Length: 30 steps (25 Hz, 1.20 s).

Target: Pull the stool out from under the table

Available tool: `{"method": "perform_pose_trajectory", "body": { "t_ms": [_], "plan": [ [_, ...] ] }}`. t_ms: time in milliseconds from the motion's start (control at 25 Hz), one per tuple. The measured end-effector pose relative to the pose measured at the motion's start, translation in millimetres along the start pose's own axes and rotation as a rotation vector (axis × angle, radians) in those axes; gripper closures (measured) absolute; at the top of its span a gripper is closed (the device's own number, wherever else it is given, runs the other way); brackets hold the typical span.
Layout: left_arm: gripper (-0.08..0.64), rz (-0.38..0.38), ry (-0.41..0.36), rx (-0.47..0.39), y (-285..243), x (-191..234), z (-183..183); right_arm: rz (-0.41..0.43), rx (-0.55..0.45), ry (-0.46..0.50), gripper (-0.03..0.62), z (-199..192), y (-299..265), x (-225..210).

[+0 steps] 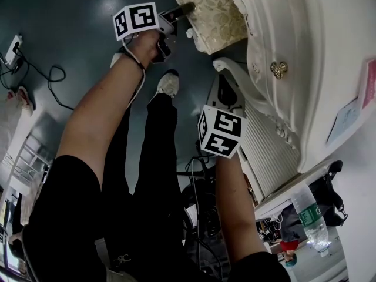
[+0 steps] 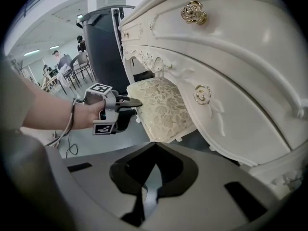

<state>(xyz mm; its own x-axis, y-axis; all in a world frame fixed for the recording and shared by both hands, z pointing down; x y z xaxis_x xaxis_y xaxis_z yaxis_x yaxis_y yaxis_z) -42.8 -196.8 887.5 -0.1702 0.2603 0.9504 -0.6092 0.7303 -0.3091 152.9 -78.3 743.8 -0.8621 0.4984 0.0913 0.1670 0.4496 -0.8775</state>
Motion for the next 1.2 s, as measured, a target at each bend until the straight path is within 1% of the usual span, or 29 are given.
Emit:
{"method": "perform_pose_trajectory", "body": {
  "t_ms": [400,520,560,640,760,920,1160,1200],
  "plan": [
    [0.367,0.039,0.015,-0.031,89.3,29.1,-20.1,0.041,-0.025,0.017,0.586,19.6,-8.9,16.9],
    [0.367,0.037,-0.008,-0.037,122.1,38.6,-24.4,0.059,-0.034,0.033,0.586,25.6,-9.4,24.7],
    [0.367,0.030,0.000,-0.040,133.4,41.4,-26.5,0.065,-0.036,0.039,0.586,27.1,-10.2,26.9],
    [0.367,0.030,0.049,-0.050,156.5,47.1,-32.6,0.074,-0.035,0.049,0.586,29.3,-13.2,30.0],
    [0.367,0.064,0.088,-0.062,189.1,56.4,-39.6,0.082,-0.027,0.057,0.586,32.3,-18.7,33.1],
    [0.367,0.116,0.107,-0.076,226.3,68.0,-45.9,0.097,-0.014,0.058,0.586,35.3,-25.1,42.4],
    [0.367,0.225,0.064,-0.081,273.8,84.8,-53.0,0.115,0.002,0.075,0.586,36.8,-31.8,59.7],
    [0.367,0.232,0.066,-0.083,279.9,86.8,-55.2,0.118,0.003,0.077,0.586,37.1,-32.5,62.3]
  ]
}}
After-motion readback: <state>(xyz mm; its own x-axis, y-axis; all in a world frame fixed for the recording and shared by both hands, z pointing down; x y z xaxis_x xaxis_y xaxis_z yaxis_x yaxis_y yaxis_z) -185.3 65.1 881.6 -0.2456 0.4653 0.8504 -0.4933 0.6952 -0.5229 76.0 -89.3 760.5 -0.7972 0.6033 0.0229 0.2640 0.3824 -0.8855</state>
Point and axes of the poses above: the fingertips, and each gripper's own axes: y backward along the fingers, x to its left, z out of its top, the point moved 6 cm from there along y, backward along the fingers, and after that the axes turned 4 degrees about y, right-handed, at the moved point
